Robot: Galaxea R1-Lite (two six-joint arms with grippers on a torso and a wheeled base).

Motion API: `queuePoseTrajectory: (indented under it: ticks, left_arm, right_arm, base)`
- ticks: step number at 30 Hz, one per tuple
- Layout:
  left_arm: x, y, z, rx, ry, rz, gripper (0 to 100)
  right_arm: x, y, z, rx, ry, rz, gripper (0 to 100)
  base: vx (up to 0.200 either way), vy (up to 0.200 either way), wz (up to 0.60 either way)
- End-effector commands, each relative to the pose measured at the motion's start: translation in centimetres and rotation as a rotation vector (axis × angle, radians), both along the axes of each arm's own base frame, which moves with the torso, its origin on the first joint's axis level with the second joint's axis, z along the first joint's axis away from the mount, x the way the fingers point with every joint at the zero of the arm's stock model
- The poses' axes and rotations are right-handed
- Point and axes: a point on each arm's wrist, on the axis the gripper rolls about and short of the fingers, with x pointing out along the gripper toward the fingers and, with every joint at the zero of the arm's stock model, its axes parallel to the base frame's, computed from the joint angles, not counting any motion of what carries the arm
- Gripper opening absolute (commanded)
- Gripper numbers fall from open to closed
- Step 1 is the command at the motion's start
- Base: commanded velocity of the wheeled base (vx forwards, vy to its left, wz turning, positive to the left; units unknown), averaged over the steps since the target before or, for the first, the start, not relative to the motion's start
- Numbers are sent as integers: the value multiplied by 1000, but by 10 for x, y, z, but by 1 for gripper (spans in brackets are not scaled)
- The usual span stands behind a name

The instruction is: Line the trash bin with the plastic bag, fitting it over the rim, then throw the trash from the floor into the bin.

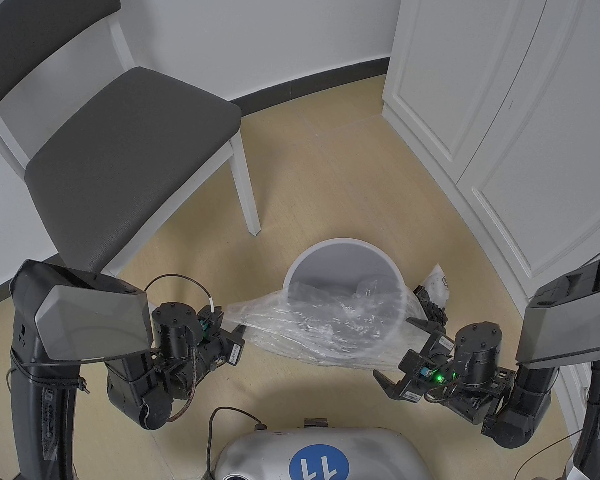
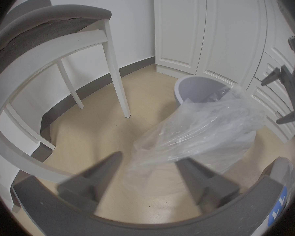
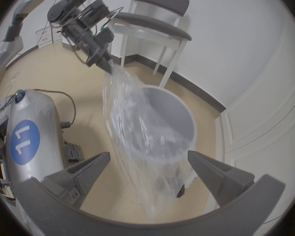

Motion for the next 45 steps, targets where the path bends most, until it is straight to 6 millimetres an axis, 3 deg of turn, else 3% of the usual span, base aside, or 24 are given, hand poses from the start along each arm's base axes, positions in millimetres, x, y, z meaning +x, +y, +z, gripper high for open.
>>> queuePoseTrajectory:
  ticks: [1,12,21,22,31,38,45]
  left_arm:
    - [2,1,-3,3,3,9,100]
    - [2,1,-2,1,-1,9,100]
    - [2,1,-3,4,2,9,100]
    - [2,1,-3,4,2,9,100]
    - [2,2,-3,2,4,9,100]
    - [3,2,-2,0,-2,11,100]
    - [3,3,1,-2,-6,12,100]
  right_arm:
    - [3,1,-22,-31,48,-8,100]
    - [14,7,-29,-22,39,-14,100]
    - [35,9,-33,3,4,-46,100]
    - [36,9,-33,6,0,-46,0]
    - [42,10,-25,34,-29,-46,0]
    - [62,17,12,153,-163,-64,0]
    - [86,30,34,271,-264,-90,0]
  base:
    - [0,0,0]
    - [0,0,0]
    - [0,0,0]
    - [0,0,0]
    - [0,0,0]
    - [0,0,0]
    - [0,0,0]
